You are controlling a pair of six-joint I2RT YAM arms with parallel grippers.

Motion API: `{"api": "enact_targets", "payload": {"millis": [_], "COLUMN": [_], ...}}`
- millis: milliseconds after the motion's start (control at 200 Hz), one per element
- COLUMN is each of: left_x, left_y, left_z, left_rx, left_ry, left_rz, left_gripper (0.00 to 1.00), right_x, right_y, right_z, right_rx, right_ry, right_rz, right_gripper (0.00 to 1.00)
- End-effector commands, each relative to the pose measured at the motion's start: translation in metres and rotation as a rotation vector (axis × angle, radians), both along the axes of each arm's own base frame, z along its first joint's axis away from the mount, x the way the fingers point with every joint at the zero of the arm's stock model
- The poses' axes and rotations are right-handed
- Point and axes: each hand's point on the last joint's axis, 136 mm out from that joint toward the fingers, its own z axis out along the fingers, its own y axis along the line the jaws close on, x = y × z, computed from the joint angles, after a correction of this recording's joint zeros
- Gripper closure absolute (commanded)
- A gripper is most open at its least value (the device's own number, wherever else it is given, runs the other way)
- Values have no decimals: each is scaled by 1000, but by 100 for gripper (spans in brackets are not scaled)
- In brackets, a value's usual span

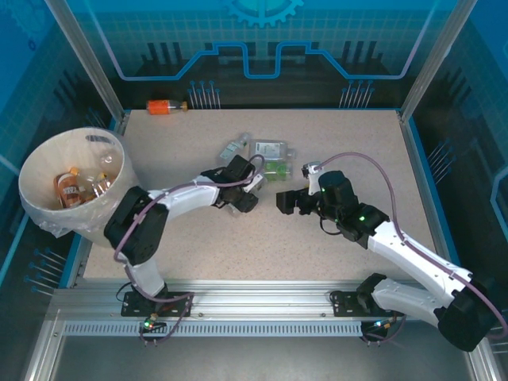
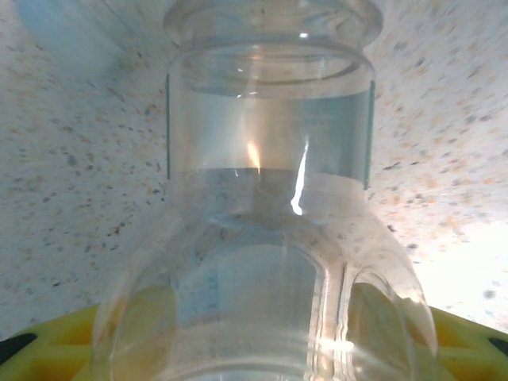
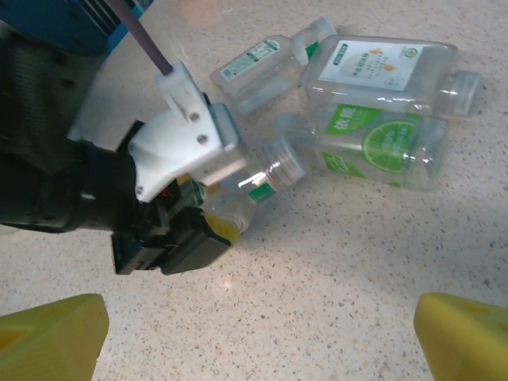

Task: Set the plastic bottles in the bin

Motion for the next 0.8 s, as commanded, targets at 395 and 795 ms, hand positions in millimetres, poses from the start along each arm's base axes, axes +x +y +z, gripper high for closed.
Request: {"api": "enact_targets", "payload": {"millis": [395,795], "left_x": [-9,-34], "left_y": [49,121], "left_z": [164,278], "left_rx": [-491,-522], "left_ry": [-235,-366], "left_rz": [245,393], "left_gripper": [65,67], "right_x": [-2,9], "right_y": [71,86], "right_z": [47,72], "right_rx": [7,32], "right_ry": [-187,-233], "right_rz": [241,222], "right_gripper": [0,0]}}
